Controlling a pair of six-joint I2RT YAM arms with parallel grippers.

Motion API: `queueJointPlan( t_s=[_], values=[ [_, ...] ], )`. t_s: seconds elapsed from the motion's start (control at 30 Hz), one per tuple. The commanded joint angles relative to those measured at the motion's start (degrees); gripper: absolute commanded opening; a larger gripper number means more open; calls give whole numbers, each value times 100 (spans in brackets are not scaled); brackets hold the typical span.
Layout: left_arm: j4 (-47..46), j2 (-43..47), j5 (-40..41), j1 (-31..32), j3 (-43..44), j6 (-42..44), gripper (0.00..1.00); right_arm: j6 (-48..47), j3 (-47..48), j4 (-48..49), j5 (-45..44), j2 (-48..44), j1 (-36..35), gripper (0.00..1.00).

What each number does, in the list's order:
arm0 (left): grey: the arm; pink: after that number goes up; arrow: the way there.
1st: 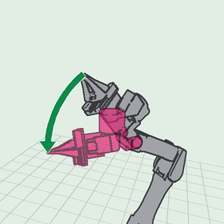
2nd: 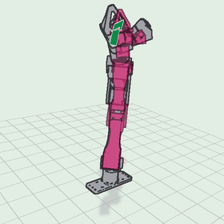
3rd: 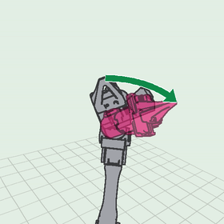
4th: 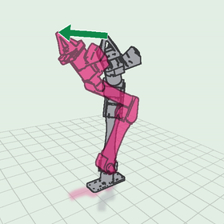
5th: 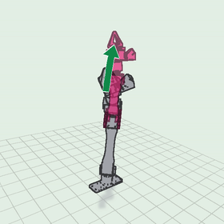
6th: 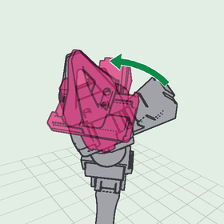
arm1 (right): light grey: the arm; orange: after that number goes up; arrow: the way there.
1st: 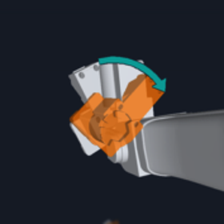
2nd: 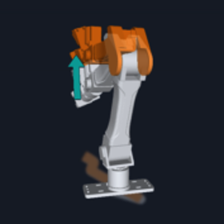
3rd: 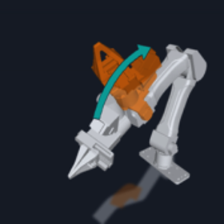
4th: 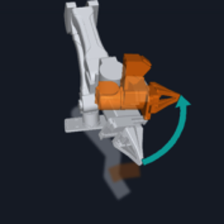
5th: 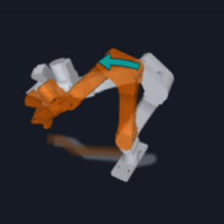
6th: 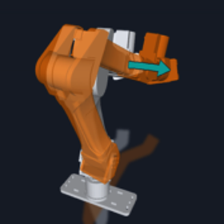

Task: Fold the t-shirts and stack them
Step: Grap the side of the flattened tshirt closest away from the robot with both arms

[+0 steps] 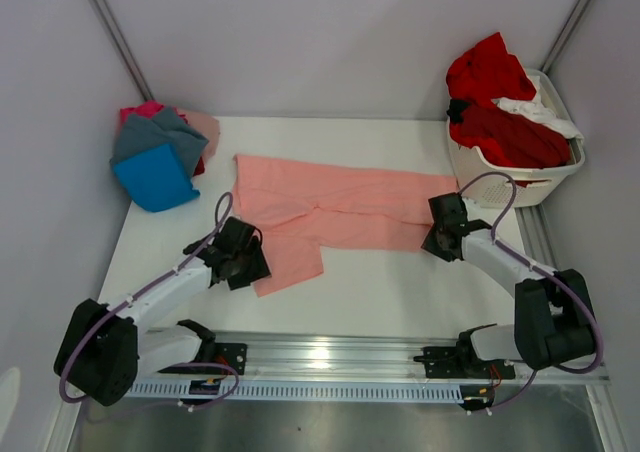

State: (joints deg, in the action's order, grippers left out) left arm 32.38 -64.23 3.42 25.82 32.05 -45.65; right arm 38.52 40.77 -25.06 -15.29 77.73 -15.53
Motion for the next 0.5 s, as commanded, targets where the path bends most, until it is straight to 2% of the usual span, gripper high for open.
queueJointPlan(
  t_s=[0.0, 0.27, 0.47],
  values=[
    [-13, 24, 185, 186, -129, -321, 62, 67, -25, -148, -88, -285, 111, 36],
    [41, -116, 238, 563, -419, -603, 61, 50, -122, -508, -360, -864, 428, 38],
    [23, -309, 300, 757, -349, -630, 54, 155, -263, -614, -422, -1111, 525, 39]
  ],
)
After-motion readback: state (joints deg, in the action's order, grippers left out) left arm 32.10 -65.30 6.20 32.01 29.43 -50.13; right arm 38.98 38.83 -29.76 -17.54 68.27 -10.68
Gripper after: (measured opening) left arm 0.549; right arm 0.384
